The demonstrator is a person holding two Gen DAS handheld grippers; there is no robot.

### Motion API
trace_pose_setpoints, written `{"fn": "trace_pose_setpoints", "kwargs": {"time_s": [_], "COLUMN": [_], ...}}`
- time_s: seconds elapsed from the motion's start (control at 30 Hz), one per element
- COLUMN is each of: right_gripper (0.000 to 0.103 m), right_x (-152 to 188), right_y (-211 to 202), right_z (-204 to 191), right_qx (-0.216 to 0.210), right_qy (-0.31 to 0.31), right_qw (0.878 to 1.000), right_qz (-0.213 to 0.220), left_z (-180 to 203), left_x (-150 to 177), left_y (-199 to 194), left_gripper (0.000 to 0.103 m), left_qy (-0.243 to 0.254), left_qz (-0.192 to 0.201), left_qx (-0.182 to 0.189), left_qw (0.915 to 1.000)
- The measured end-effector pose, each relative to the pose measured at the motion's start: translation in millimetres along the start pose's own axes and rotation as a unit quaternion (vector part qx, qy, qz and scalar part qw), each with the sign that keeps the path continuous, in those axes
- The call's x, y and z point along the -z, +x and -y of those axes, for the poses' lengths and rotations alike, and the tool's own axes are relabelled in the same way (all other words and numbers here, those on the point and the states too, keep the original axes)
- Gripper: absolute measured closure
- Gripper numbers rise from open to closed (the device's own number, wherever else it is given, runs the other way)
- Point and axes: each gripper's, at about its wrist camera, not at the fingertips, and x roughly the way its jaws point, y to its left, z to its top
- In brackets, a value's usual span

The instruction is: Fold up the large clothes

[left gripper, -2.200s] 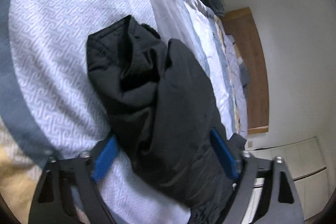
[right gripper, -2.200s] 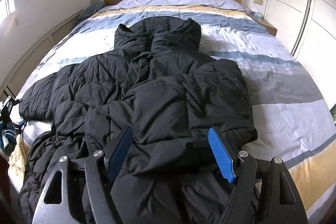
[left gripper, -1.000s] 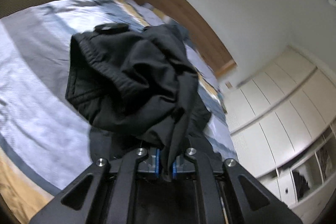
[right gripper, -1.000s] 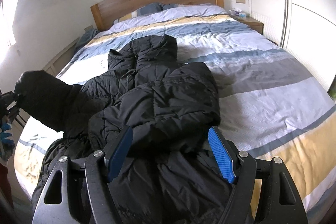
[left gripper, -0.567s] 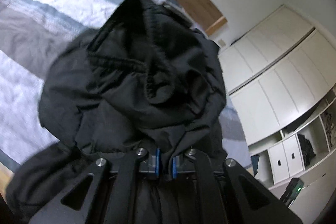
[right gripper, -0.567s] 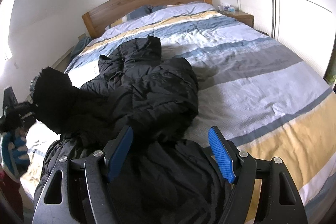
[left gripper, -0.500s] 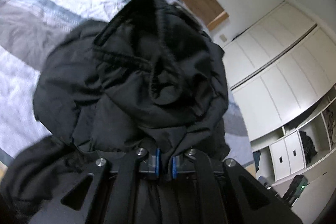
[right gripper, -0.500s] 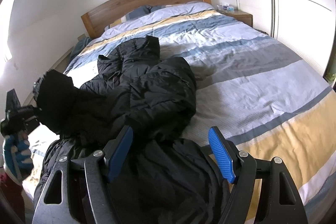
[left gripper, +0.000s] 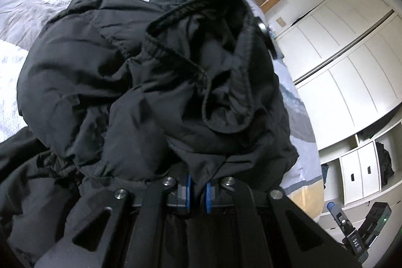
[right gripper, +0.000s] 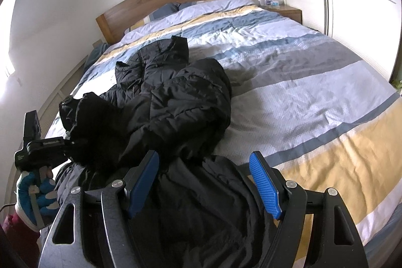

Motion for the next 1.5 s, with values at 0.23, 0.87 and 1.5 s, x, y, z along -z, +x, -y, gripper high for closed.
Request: {"fn": "trace_pose_setpoints", "kwargs": {"time_s": [0.23, 0.87, 1.5], "right_gripper": [0.029, 0.029, 0.029], "right_x": [3, -20, -27], "right_y": [4, 32, 143], "right_z": [-10, -88, -247], "right_qx": [-0.006, -0.038, -0.102], "right_qy": [-0.012, -0.092, -0.233], "right_qw": [1.0, 0.995, 0.964], "right_qz": [-0.006, -0.017, -0.075], "left_z": [-5, -9, -79], "left_x": [13, 26, -69], "left_y": [-7, -69, -42], "left_gripper": [0.085, 0.08, 0.08], "left_qy": [0.002, 0.085, 0.053], "left_qz": [-0.013, -0.033, 0.023], "left_qx": [0.015, 0.033, -0.087], "left_qw": [0.9998, 0.9953, 0.9945]}}
